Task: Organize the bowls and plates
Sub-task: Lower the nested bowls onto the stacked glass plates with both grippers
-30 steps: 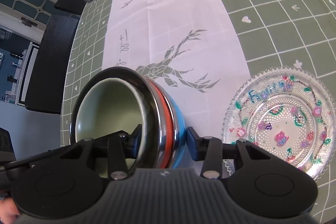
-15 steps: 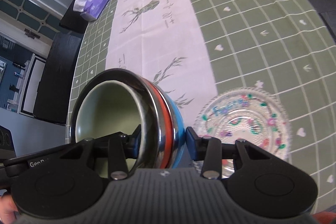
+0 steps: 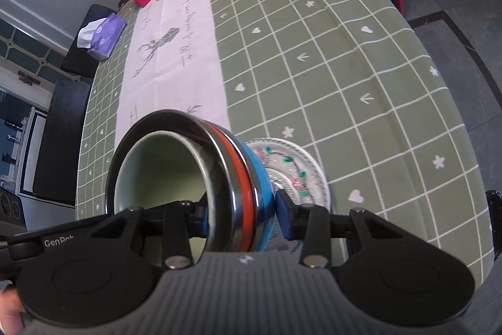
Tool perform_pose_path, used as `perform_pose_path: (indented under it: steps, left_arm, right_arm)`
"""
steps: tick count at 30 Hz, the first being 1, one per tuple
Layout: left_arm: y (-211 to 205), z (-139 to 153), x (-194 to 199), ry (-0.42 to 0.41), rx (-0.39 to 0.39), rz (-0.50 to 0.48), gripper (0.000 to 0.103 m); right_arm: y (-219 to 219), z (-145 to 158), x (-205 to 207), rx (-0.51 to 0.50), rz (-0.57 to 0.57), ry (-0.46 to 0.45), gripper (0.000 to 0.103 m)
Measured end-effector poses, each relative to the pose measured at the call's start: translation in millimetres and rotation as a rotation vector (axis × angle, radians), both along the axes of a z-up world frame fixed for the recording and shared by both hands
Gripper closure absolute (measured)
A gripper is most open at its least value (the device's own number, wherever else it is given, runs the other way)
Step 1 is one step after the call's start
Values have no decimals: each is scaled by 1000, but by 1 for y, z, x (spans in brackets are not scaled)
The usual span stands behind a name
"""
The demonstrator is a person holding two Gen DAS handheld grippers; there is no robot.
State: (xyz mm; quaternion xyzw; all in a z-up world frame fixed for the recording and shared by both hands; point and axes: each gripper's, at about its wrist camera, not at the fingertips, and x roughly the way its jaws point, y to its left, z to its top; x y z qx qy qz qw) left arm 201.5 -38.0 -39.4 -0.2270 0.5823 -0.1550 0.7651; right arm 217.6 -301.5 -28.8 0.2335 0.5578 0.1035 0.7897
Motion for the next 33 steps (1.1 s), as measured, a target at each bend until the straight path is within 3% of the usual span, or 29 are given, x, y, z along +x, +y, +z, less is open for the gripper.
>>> perform_pose_path:
  steps: [16, 27, 33]
  left_arm:
    - [0, -23, -2, 40, -9, 19, 52]
    - [-3, -17, -3, 7, 23, 6, 52]
    - [2, -22, 0, 11, -16, 13, 50]
  right_arm:
    - [-3, -21, -1, -10, 9, 33, 65]
    - [-7, -26, 1, 15, -2, 46, 64]
    - [-7, -24, 3, 14, -3, 42, 60]
